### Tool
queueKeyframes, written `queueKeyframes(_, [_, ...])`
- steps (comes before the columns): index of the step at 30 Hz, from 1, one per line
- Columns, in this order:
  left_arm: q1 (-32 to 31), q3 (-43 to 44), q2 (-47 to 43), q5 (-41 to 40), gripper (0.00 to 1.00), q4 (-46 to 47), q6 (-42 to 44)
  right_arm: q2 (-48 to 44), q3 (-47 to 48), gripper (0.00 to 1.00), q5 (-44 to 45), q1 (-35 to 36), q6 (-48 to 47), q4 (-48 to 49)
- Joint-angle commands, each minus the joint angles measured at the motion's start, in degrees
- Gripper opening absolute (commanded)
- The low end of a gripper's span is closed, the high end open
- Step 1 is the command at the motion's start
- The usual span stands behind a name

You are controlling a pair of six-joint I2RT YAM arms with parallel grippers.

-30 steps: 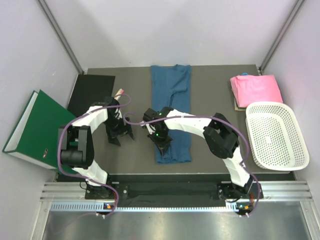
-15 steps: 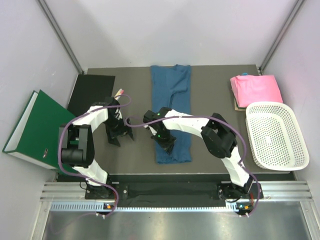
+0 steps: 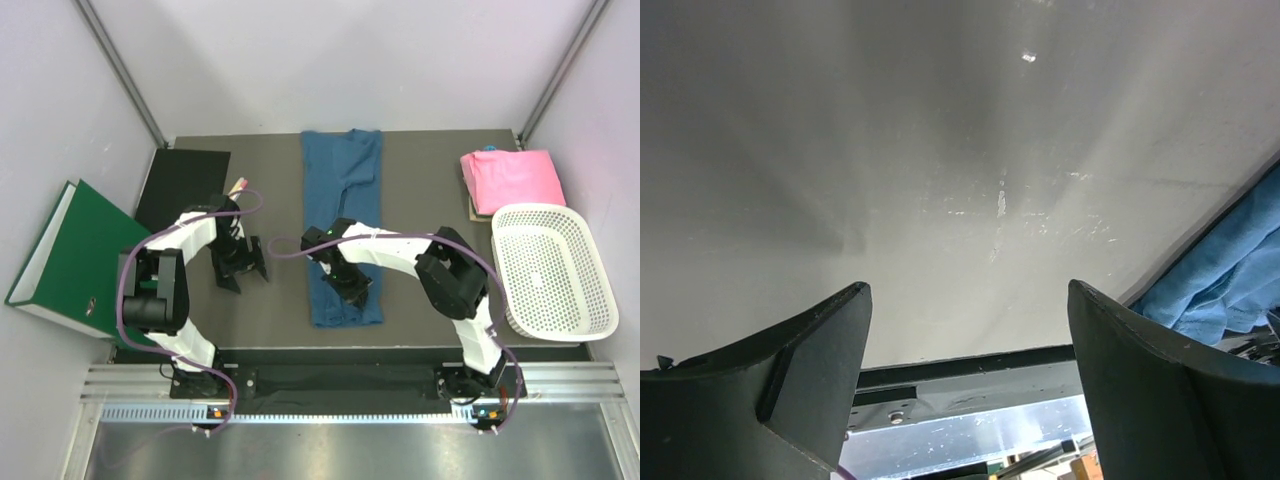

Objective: Fold and stack the t-shirts
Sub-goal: Grab the bottom of the folded rectangular tshirt with both arms

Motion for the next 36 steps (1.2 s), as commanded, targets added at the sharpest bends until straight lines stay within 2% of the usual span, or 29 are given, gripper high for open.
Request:
queueKeyframes(1, [0.12,-0.42,0.64,0.15,0.84,0.79,0.84,-7.51,2.89,0.0,-0.14,-0.49,0.05,2.66])
queueKeyframes(4, [0.12,-0.42,0.64,-0.02,0.84,0.79,0.84,-7.61,6.32,0.02,-0.31,-0.49,-0.39,3.89])
queueKeyframes(5, [0.12,-0.42,0.64,-0.02,0.84,0.71,0.84,-7.52,7.54,0.07,-2.32,-0.4,-0.73,4.07])
queueKeyframes(7, [0.21,-0.42,0.73,-0.02,0.84,0.79,1.01,-6.56,8.43,0.21,-4.96,-0.49,-1.44,4.33])
queueKeyframes(8, [0.12,-0.51,0.64,-0.2,0.84,0.71,0.93,-6.37,9.04,0.37,-6.02,-0.31,-1.96,4.51])
queueKeyframes(11, [0.12,-0.51,0.64,-0.29,0.84,0.79,1.01,-5.85,10.36,0.49,-8.49,0.3,-3.02,4.16])
queueKeyframes(24, [0.12,-0.34,1.0,-1.51,0.86,0.8,1.1,-2.69,11.6,0.47,-13.41,4.52,-3.11,3.19])
queueKeyframes(30, [1.26,4.05,-0.5,-4.94,0.87,-1.4,0.84,0.48,11.33,0.46,-13.15,6.72,-2.94,2.49])
queueKeyframes(36, [6.62,10.56,-0.77,-1.61,0.89,-4.13,1.1,1.89,8.96,0.41,-8.85,7.33,-2.76,3.28])
